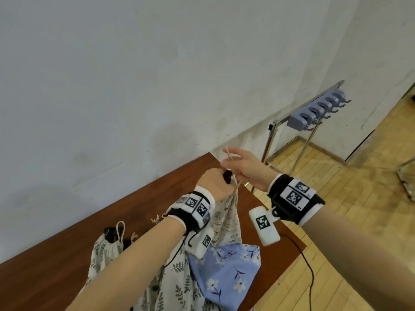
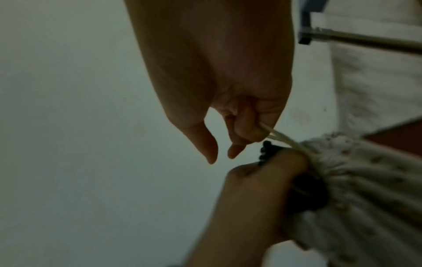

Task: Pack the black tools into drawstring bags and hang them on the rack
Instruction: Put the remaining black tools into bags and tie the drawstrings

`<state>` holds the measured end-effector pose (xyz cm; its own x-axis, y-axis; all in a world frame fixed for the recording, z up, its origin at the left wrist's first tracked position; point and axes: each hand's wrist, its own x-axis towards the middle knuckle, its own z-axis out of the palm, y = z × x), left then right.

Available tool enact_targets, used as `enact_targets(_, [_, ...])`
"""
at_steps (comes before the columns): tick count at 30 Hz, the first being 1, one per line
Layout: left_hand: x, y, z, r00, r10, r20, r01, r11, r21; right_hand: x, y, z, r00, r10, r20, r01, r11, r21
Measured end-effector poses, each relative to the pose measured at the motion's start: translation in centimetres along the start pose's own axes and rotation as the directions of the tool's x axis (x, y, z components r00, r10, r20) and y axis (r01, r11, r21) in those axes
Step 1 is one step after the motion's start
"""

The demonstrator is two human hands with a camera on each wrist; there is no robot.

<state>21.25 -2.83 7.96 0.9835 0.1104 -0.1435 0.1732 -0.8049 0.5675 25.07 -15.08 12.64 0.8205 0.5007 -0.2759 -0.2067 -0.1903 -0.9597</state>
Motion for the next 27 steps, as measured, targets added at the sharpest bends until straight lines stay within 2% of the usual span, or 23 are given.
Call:
enact_targets(2, [0.5,-0.3,-1.0,0.992,-0.001,0.129,0.008,0.999,-0.052,0.0,0.7,0.4,0.998,-0.066,-0.016,0.059,0.958,-0.280])
enact_targets(3, [0.8,-0.8,-1.8,0.979,0.001,0.203,0.016,0.997,-0.080,0.1,1.0,0.6,0.997,-0.082,-0.008,0.074,0.934,-0.350])
enact_targets(5, [1.2,-1.6,-3.2,0.937,0.006,0.351,0.063,0.981,-0.186,0.1,1.3,1.0,0.996,-0.089,0.010,0.087,0.930,-0.356])
enact_targets(7, [1.5,-2.8,-4.4,0.901,0.021,0.434,0.126,0.944,-0.306,0.2,1.9,1.1,0.998,-0.061,0.026,0.066,0.973,-0.219])
enact_targets(9, [1.5,-3.7,-5.4,0.906,0.002,0.424,0.139,0.944,-0.301,0.2,2.3,1.2,0.998,-0.041,0.056,0.047,0.992,-0.113])
enact_targets(11, [1.7,-4.6,-5.8,0.929,-0.074,0.362,0.186,0.940,-0.286,0.3,2.7,1.4,0.995,-0.057,0.081,0.067,0.990,-0.127])
enact_targets(14, [1.5,-5.2,-4.9,0.967,-0.142,0.211,0.144,0.990,0.008,0.4,2.9,1.7,0.992,-0.074,0.107,0.089,0.986,-0.140])
enact_targets(17, [0.9,-5.1,-3.8,0.969,-0.168,0.179,0.139,0.976,0.167,0.6,3.2,1.8,0.992,-0.064,0.110,0.078,0.989,-0.125])
enact_targets(20, [0.7,-5.6,-3.8,0.951,-0.171,0.259,0.129,0.977,0.170,0.7,3.7,1.5,0.995,-0.075,0.069,0.083,0.990,-0.113])
enact_targets(27, [0.7,-6.9,-4.8,0.984,-0.139,0.115,0.144,0.989,-0.035,0.3,4.0,1.1,0.998,-0.070,0.005,0.070,0.994,-0.080])
